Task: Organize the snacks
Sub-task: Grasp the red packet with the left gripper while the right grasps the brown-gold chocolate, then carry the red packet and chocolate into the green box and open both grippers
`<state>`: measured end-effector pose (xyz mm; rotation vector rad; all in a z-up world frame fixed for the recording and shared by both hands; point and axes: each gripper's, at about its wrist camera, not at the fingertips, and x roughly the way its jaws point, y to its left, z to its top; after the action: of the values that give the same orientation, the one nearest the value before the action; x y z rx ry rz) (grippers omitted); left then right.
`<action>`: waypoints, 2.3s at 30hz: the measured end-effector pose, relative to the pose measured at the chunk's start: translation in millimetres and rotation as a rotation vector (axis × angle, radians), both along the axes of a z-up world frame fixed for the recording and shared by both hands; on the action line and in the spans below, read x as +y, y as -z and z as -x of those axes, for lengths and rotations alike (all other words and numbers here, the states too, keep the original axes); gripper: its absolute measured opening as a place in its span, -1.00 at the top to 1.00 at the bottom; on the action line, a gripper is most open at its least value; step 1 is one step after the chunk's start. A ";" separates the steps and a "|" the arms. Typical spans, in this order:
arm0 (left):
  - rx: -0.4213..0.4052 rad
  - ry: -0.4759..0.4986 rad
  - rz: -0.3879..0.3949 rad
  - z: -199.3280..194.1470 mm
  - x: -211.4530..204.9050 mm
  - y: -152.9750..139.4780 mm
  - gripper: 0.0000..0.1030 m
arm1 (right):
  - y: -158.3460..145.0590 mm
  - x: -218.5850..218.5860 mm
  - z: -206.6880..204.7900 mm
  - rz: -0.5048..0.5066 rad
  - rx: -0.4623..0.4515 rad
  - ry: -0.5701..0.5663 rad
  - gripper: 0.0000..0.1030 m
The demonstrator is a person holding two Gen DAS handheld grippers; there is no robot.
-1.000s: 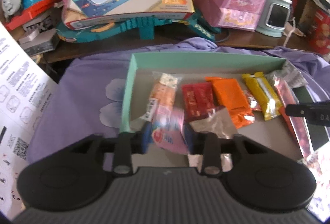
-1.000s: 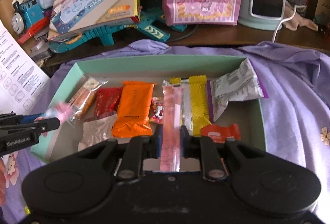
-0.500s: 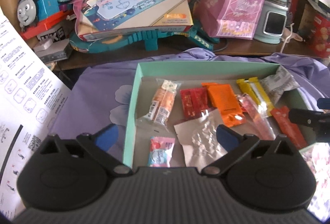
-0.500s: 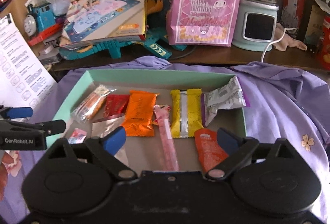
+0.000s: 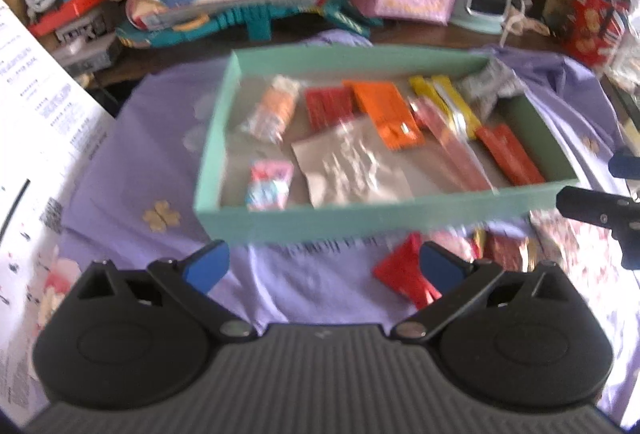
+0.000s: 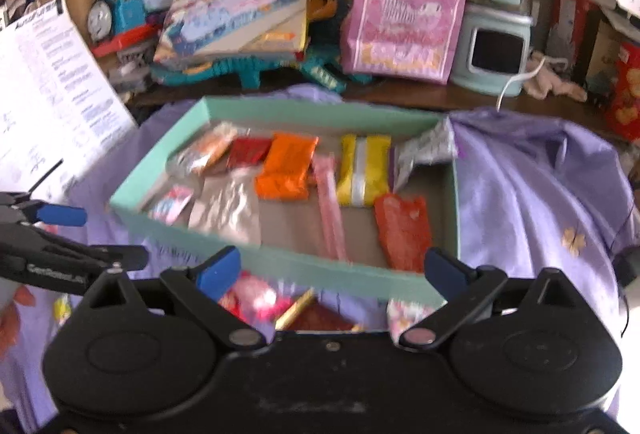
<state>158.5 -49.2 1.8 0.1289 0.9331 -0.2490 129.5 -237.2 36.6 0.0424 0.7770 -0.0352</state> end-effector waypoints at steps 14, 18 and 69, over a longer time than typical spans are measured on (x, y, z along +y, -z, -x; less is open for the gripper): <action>0.082 0.030 0.003 -5.8 -59.4 55.3 -1.00 | 52.3 -14.7 3.8 -0.056 0.133 0.038 -0.25; 0.094 0.020 -0.044 -17.2 -62.3 67.9 -1.00 | 65.3 -19.0 -1.8 -0.075 0.161 0.027 -0.22; 0.150 -0.066 -0.016 -10.8 3.4 64.6 0.17 | 91.6 24.2 -8.9 0.061 0.216 -0.175 0.29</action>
<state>169.2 -45.8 -62.8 0.0948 1.0864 -0.1924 138.4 -213.0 -55.0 -0.0884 0.9926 0.1040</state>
